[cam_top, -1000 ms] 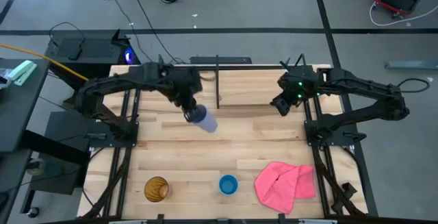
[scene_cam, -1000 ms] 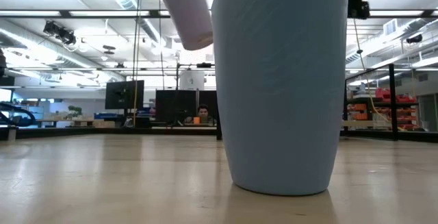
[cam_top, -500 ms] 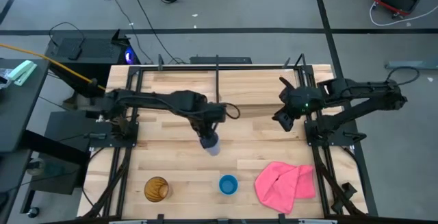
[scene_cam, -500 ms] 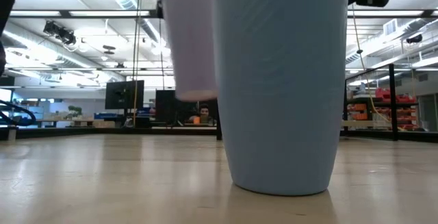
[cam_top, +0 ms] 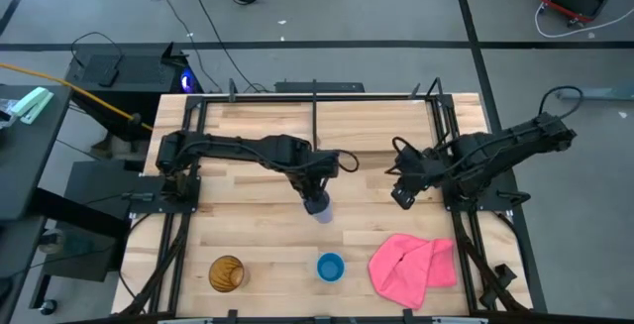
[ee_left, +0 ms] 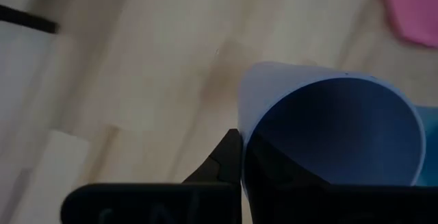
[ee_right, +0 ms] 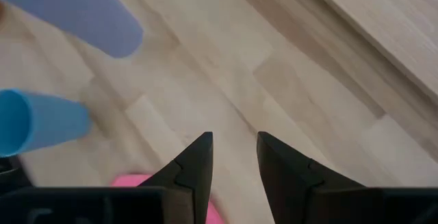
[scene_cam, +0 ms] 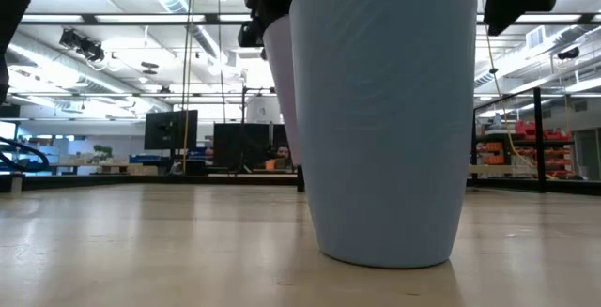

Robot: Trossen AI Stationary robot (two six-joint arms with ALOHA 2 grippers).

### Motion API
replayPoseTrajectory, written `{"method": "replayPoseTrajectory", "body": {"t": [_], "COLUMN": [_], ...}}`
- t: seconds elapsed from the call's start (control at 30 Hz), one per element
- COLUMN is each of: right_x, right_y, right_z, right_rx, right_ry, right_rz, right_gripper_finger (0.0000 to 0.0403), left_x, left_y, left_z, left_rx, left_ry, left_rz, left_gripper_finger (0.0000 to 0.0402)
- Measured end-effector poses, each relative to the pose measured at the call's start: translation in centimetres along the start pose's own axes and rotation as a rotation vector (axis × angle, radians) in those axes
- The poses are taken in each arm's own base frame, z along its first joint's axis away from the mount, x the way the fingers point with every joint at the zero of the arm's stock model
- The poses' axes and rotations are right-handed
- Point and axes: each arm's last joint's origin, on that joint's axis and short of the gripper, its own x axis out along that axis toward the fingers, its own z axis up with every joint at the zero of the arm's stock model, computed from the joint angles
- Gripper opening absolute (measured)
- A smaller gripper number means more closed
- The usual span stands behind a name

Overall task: Stack small to large cups/mugs on shelf
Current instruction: Move the purple cup to the middle

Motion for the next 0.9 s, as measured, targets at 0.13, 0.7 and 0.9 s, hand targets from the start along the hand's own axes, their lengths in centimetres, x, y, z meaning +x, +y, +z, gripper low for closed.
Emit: {"method": "replayPoseTrajectory", "body": {"t": [0.13,0.7,0.9], "right_x": [1.1,2.8,2.8], "right_y": [0.6,1.7,1.7], "right_z": [0.1,0.3,0.3], "right_rx": [-0.006,-0.043,-0.044], "right_ry": [0.003,0.021,0.015], "right_rz": [-0.048,-0.103,-0.109], "right_gripper_finger": [0.0122,0.0122,0.0122], "left_x": [0.3,3.3,3.3], "left_y": [0.6,2.0,2.0], "left_z": [0.3,0.9,1.0], "left_rx": [0.0,0.009,0.02], "left_ry": [-0.009,0.068,0.077], "left_rz": [0.058,0.141,0.105], "left_gripper_finger": [0.0009,0.0015,0.0063]}}
